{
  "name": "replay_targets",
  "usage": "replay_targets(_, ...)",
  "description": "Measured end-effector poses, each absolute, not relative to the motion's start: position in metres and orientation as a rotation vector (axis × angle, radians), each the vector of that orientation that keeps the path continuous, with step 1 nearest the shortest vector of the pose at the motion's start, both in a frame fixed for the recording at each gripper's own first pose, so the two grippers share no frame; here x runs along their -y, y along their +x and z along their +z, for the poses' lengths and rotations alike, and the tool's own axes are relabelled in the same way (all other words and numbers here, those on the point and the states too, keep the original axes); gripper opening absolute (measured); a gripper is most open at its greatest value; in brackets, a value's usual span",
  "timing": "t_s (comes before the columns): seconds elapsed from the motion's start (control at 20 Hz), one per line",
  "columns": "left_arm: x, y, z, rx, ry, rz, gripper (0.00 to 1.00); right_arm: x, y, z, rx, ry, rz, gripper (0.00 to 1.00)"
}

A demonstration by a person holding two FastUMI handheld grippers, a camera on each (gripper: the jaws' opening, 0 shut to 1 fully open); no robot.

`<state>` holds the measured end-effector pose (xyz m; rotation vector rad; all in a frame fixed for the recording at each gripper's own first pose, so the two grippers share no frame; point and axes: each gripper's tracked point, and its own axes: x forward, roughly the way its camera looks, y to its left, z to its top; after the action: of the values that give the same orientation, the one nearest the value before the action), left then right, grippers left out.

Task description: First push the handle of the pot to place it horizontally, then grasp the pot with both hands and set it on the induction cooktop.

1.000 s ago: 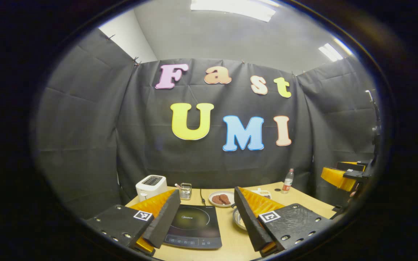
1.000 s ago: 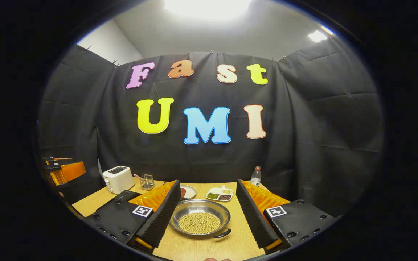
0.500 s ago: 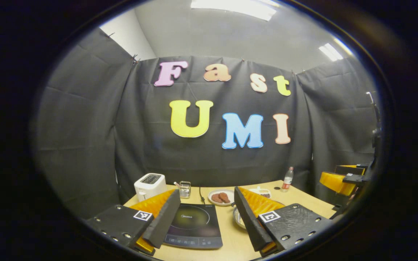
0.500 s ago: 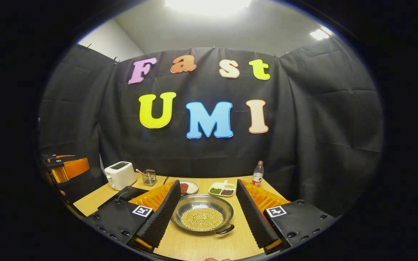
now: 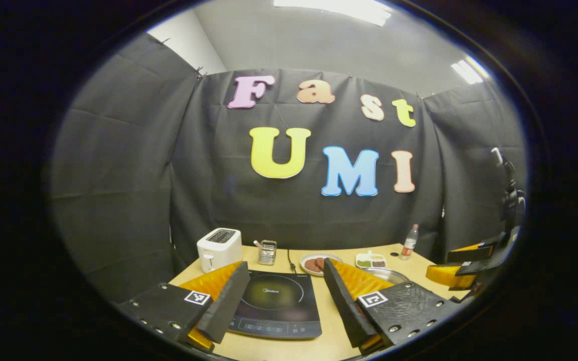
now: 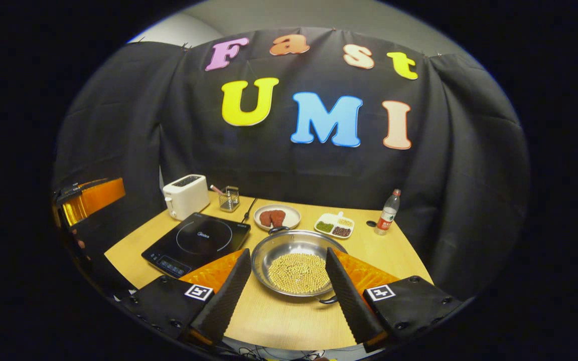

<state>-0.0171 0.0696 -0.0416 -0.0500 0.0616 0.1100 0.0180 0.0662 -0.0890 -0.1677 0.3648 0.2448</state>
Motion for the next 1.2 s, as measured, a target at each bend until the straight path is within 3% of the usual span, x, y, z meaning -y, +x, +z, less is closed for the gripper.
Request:
replay_targets(0.05, -0.076, -0.019, -0.046, -0.065, -0.056, 0.122, 0.91, -0.07, 0.021, -0.099, -0.404, -0.166, 0.254, 0.87)
replay_targets(0.1, -0.081, -0.022, -0.051, -0.07, -0.064, 0.132, 0.9, -0.075, 0.023, -0.11, -0.458, -0.15, 0.265, 0.81)
replay_targets(0.15, -0.084, -0.026, -0.057, -0.076, -0.075, 0.139, 0.9, -0.077, 0.023, -0.123, -0.507, -0.14, 0.279, 0.67)
replay_targets(0.2, -0.088, -0.029, -0.062, -0.082, -0.086, 0.142, 0.91, -0.078, 0.025, -0.132, -0.549, -0.142, 0.286, 0.63)
replay_targets(0.25, -0.089, -0.03, -0.068, -0.09, -0.098, 0.141, 0.91, -0.076, 0.026, -0.143, -0.586, -0.145, 0.288, 0.47)
replay_targets(0.3, -0.09, -0.031, -0.073, -0.106, -0.11, 0.135, 0.91, -0.073, 0.028, -0.153, -0.625, -0.139, 0.289, 0.39)
replay_targets(0.35, -0.091, -0.031, -0.078, -0.118, -0.118, 0.132, 0.9, -0.072, 0.028, -0.169, -0.686, -0.12, 0.291, 0.24)
replay_targets(0.4, -0.093, -0.031, -0.079, -0.123, -0.117, 0.134, 0.84, -0.066, 0.021, -0.179, -0.728, -0.107, 0.282, 0.2)
replay_targets(0.45, -0.094, -0.03, -0.078, -0.126, -0.109, 0.135, 0.91, -0.067, 0.029, -0.192, -0.774, -0.079, 0.286, 0.07)
replay_targets(0.5, -0.094, -0.029, -0.077, -0.128, -0.096, 0.134, 0.91, -0.067, 0.031, -0.204, -0.814, -0.063, 0.296, 0.02)
replay_targets(0.55, -0.091, -0.027, -0.077, -0.132, -0.08, 0.134, 0.91, -0.061, 0.029, -0.216, -0.848, -0.056, 0.291, 0.07)
replay_targets(0.6, -0.09, -0.024, -0.077, -0.137, -0.068, 0.134, 0.91, -0.059, 0.03, -0.221, -0.869, -0.043, 0.296, 0.0)
replay_targets(0.65, -0.086, -0.022, -0.077, -0.144, -0.059, 0.134, 0.84, -0.055, 0.031, -0.229, -0.892, -0.042, 0.301, 0.02)
replay_targets(0.7, -0.082, -0.019, -0.077, -0.153, -0.055, 0.135, 0.91, -0.053, 0.036, -0.236, -0.906, -0.041, 0.31, 0.02)
replay_targets(1.05, -0.044, 0.006, -0.086, -0.226, -0.039, 0.15, 0.9, -0.029, 0.065, -0.274, -0.992, -0.039, 0.323, 0.02)
replay_targets(1.1, -0.04, 0.008, -0.085, -0.23, -0.037, 0.163, 0.84, -0.026, 0.07, -0.278, -1.001, -0.046, 0.326, 0.02)
replay_targets(1.2, -0.033, 0.013, -0.085, -0.243, -0.034, 0.188, 0.84, -0.02, 0.077, -0.286, -1.026, -0.055, 0.338, 0.02)
